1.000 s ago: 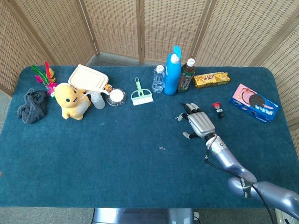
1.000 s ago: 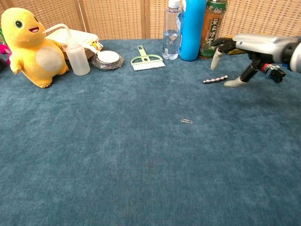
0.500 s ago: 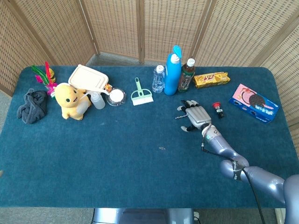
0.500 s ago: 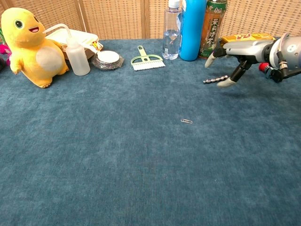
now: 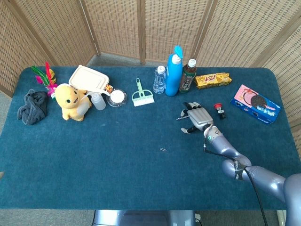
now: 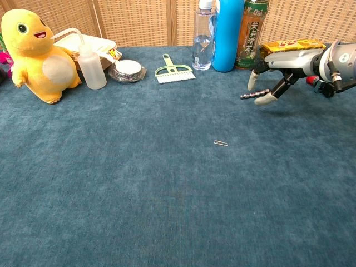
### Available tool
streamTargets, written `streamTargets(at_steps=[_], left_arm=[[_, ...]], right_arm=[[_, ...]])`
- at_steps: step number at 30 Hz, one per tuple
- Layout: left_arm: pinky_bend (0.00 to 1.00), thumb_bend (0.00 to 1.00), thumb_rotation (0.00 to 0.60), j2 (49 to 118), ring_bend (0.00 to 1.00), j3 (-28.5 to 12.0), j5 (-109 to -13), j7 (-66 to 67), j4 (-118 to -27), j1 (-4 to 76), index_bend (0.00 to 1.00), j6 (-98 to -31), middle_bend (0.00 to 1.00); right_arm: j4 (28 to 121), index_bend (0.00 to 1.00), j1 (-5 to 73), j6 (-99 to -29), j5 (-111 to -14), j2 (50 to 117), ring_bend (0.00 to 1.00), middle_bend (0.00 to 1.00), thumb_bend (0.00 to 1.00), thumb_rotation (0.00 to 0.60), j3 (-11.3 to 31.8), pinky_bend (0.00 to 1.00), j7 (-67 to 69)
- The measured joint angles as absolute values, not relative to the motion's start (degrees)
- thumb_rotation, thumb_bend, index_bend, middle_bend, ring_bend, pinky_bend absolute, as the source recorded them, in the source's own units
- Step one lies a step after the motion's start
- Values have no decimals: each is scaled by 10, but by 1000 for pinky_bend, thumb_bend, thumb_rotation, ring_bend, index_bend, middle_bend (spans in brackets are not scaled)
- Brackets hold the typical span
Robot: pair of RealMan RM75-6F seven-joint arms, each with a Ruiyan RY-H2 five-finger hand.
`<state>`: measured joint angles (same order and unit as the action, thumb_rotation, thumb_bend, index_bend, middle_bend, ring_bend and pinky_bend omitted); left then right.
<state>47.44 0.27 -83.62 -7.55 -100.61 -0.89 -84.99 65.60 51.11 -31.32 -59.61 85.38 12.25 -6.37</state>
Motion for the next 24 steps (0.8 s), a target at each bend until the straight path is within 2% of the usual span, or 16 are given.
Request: streamTargets(at_steps=[17,24], left_arm=[[46,363,600,474,0,4,-839,-77,-1006,-10,0,-851,0],[46,363,600,474,0,5,-841,-77,-1007,-10,0,-851,0]], right_arm=[[646,277,523,-315,-566,861,0,0,320,413,109,0,-86],[646,338,528,-314,-555,861,0,0,320,413,103,0,-96]])
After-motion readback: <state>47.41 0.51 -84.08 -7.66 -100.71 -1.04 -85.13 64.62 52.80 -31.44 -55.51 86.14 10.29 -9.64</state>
